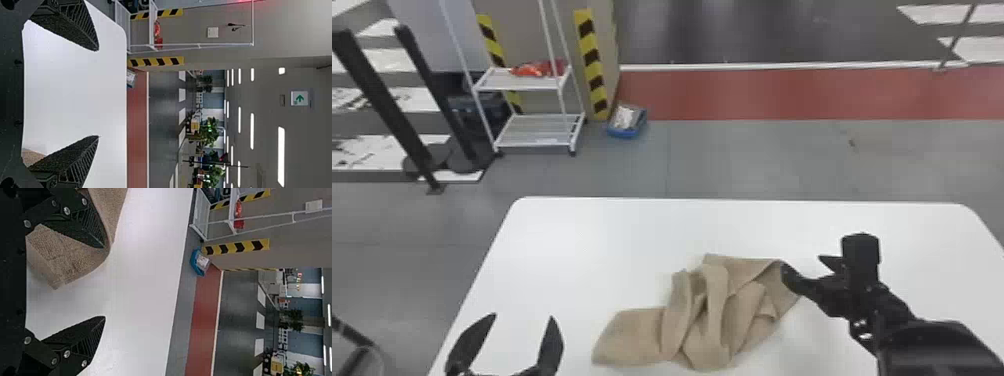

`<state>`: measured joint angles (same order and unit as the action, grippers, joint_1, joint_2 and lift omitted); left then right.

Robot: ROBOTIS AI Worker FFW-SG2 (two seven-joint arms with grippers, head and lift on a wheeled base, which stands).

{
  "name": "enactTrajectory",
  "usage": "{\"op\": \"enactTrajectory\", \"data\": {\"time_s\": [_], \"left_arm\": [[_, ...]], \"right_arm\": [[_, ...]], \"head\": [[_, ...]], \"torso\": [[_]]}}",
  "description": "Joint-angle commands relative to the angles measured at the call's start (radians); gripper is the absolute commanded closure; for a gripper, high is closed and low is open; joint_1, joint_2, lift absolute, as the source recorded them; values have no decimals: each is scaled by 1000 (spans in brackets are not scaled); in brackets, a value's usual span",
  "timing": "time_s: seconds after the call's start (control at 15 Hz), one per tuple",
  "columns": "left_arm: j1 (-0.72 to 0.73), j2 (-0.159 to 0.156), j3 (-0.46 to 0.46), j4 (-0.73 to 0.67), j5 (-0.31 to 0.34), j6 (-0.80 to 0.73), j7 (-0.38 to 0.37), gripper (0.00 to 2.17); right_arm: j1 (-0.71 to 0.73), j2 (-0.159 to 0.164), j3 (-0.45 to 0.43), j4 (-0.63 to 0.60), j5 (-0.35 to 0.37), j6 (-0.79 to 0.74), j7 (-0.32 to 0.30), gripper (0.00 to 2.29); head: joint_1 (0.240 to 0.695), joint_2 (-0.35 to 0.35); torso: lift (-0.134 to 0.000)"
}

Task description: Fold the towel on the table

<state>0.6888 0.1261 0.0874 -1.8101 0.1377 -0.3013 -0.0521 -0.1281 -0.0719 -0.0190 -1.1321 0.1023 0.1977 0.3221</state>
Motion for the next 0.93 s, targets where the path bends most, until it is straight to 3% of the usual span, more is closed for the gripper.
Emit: {"op": "enactTrajectory", "data": {"time_s": [0.0, 0.47, 0.87], "left_arm": [[0, 1, 0, 0, 0, 0, 0, 73], [6, 6, 0, -2, 2, 0, -2, 76], [12, 6, 3, -11, 0, -3, -2, 76]], "right_arm": [[-1, 6, 19, 3, 31, 23, 0, 279], [-31, 6, 21, 80, 54, 47, -1, 313], [-24, 8, 30, 84, 45, -51, 25, 788]], "head": [[695, 85], [695, 97], [695, 106]], "torso": [[0], [0], [0]]}}
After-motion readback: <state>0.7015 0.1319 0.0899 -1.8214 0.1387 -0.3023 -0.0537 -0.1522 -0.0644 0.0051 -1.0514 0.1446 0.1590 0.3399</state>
